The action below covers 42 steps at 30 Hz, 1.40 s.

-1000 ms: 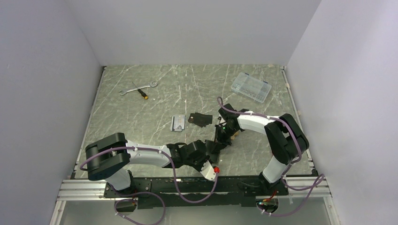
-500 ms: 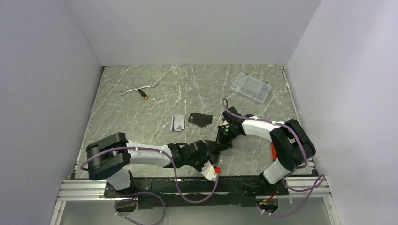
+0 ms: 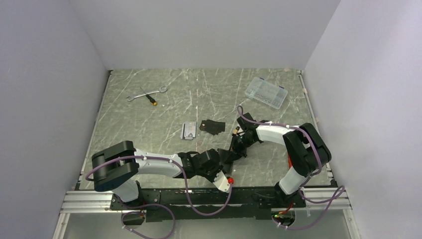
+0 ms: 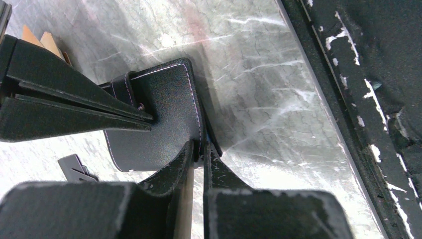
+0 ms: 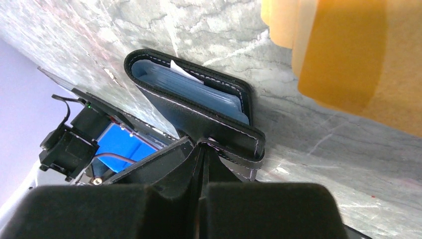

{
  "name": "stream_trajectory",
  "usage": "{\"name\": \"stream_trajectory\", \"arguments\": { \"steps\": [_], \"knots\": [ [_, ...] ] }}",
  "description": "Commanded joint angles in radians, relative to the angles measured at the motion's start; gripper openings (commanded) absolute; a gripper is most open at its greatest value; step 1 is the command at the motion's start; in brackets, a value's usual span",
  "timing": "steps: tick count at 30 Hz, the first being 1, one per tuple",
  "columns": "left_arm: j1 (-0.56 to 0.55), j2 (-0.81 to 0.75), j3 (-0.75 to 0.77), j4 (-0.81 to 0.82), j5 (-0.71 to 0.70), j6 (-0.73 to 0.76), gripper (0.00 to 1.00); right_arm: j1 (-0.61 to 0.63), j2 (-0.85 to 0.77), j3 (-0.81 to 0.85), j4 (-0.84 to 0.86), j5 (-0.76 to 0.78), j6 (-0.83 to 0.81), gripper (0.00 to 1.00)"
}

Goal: Put the credit cards into the card holder
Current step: Close the card holder at the center of the board.

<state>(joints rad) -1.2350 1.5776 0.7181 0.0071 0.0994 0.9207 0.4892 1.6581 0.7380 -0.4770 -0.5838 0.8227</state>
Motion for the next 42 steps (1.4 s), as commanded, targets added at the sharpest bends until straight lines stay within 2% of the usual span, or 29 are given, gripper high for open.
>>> {"name": "stream_trajectory", "arguments": {
  "steps": [1, 9, 14, 21, 26, 30, 32, 35, 42],
  "knots": [
    [0.0, 0.059, -0.028, -0.125, -0.01, -0.021, 0.0, 0.002, 0.136, -0.079, -0.188, 0.422, -0.06, 0.0],
    [-0.001, 0.066, -0.022, -0.136, -0.009, -0.021, 0.0, 0.062, 0.141, -0.104, -0.185, 0.517, 0.013, 0.0],
    [0.0, 0.067, -0.024, -0.137, -0.009, -0.021, 0.0, 0.066, 0.101, -0.129, -0.145, 0.478, 0.052, 0.0],
    [0.001, 0.067, -0.026, -0.137, -0.017, -0.019, 0.0, 0.077, -0.009, 0.111, -0.22, 0.42, 0.022, 0.0],
    [0.002, 0.071, -0.029, -0.13, -0.021, -0.016, 0.0, 0.115, -0.033, 0.235, -0.286, 0.382, 0.019, 0.14],
    [0.003, 0.071, -0.029, -0.13, -0.021, -0.014, 0.0, 0.141, -0.057, 0.274, -0.302, 0.345, 0.023, 0.24],
    [0.003, 0.073, -0.029, -0.13, -0.019, -0.013, 0.0, 0.155, -0.067, 0.287, -0.301, 0.317, 0.03, 0.35],
    [0.005, 0.072, -0.029, -0.132, -0.015, -0.013, 0.0, 0.179, -0.092, 0.341, -0.352, 0.346, 0.038, 0.38],
    [0.005, 0.069, -0.025, -0.135, -0.011, -0.015, 0.0, 0.182, -0.117, 0.388, -0.555, 0.535, 0.008, 0.45]
  ]
}}
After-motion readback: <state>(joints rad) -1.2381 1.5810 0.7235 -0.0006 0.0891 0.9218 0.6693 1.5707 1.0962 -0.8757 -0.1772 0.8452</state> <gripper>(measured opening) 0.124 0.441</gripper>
